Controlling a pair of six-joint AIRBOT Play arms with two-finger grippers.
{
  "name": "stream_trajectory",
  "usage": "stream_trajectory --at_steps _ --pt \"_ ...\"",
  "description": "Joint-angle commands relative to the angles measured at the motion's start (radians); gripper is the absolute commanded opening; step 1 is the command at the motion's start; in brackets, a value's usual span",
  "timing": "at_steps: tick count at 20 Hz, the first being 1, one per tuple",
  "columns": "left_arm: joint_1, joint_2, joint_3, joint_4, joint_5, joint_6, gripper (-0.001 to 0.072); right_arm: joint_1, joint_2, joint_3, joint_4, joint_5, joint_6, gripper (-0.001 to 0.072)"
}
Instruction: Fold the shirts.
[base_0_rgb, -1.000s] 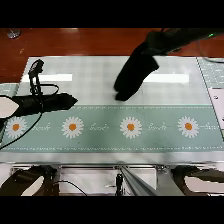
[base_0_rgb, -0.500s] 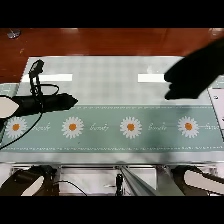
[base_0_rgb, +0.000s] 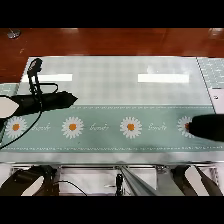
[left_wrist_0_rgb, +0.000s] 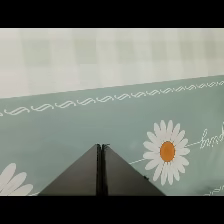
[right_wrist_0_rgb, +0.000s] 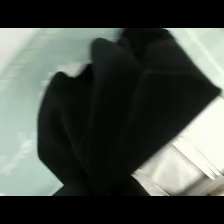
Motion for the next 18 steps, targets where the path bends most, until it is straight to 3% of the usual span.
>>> stream_trajectory --at_steps 1,3,5,6,7,8,9,11,13,16,18 --pt "0.000 -0.001 0.000 0.000 0.015 0.000 0.0030 -0.154 0.138 -0.177 -0.223 0.006 0.012 0.0092" --pt "0.000 -0.001 0.000 0.000 0.023 0.001 0.0030 -0.193 0.169 -0.227 -0.270 -0.011 0.050 0.0652" --pt "0.010 0.000 0.003 0.004 0.107 0.099 0.0030 -0.196 0.163 -0.212 -0.253 -0.100 0.099 0.0624" --pt "0.041 -0.001 0.020 0.003 0.142 0.129 0.0030 -0.196 0.152 -0.188 -0.173 -0.177 0.093 0.0620" --pt "0.084 -0.002 0.051 0.003 0.150 0.128 0.0030 -0.196 0.134 -0.161 -0.076 -0.259 0.084 0.0561" --pt "0.133 -0.006 0.094 0.003 0.141 0.128 0.0030 -0.196 0.106 -0.127 0.053 -0.342 0.059 0.0356" --pt "0.185 -0.014 0.150 0.000 0.134 0.128 0.0030 -0.196 0.067 -0.095 0.231 -0.408 0.011 0.0093" --pt "0.261 -0.051 0.288 -0.008 0.115 0.128 0.0029 -0.129 -0.033 -0.050 0.577 -0.519 -0.068 0.0044" --pt "0.268 -0.142 0.483 -0.008 0.032 0.128 0.0029 0.092 -0.167 0.025 0.727 -0.600 -0.141 0.0030" --pt "0.155 -0.332 0.784 -0.002 -0.206 0.129 0.0029 0.510 -0.332 0.107 0.630 -0.756 -0.204 0.0029" --pt "0.045 -0.419 0.828 0.055 -0.281 0.127 0.0029 0.747 -0.428 0.107 0.476 -0.816 -0.213 0.0029"
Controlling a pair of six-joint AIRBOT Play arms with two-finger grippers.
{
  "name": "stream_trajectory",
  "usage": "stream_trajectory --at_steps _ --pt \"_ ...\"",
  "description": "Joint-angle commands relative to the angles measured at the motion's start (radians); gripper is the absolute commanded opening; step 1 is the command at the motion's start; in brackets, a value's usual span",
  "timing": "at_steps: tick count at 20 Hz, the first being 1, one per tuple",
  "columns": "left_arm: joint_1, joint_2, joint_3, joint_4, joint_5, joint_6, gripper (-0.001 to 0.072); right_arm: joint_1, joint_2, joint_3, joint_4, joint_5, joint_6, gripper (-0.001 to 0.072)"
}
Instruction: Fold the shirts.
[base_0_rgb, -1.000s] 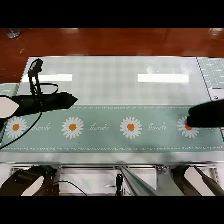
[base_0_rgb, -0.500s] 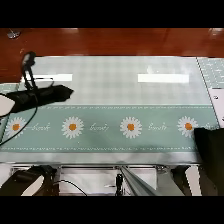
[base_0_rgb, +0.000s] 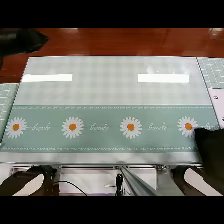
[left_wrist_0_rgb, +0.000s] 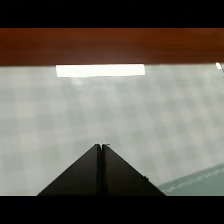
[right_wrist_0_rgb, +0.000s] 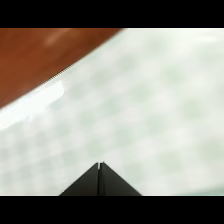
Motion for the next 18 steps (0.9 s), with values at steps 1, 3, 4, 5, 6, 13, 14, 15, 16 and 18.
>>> stream_trajectory --at_steps 1,3,4,5,6,13,14,15,16,18 --pt "-0.145 -0.155 0.124 0.096 -0.173 -0.028 0.0029 0.413 -0.193 0.039 -0.182 -0.142 -0.044 0.0029" --pt "-0.202 -0.205 0.024 0.204 -0.174 -0.084 0.0029 0.542 -0.295 0.038 -0.390 -0.065 0.001 0.0029" --pt "-0.202 -0.229 -0.029 0.261 -0.175 -0.123 0.0029 0.577 -0.339 0.038 -0.479 -0.018 0.044 0.0029" --pt "-0.189 -0.247 -0.066 0.287 -0.180 -0.170 0.0029 0.592 -0.367 0.038 -0.519 0.004 0.089 0.0029" --pt "-0.169 -0.264 -0.090 0.285 -0.190 -0.219 0.0030 0.593 -0.382 0.038 -0.523 0.006 0.121 0.0029" --pt "-0.145 -0.285 -0.105 0.288 -0.207 -0.200 0.0030 0.593 -0.383 0.038 -0.566 -0.027 0.154 0.0029" --pt "-0.145 -0.285 -0.105 0.288 -0.207 -0.200 0.0030 0.593 -0.383 0.038 -0.566 -0.027 0.154 0.0029" --pt "-0.145 -0.285 -0.105 0.288 -0.207 -0.200 0.0030 0.592 -0.383 0.038 -0.566 -0.027 0.154 0.0029" --pt "-0.145 -0.285 -0.105 0.288 -0.207 -0.200 0.0030 0.592 -0.383 0.038 -0.567 -0.027 0.154 0.0029" --pt "-0.145 -0.285 -0.105 0.288 -0.207 -0.200 0.0030 0.592 -0.383 0.038 -0.566 -0.027 0.154 0.0029"
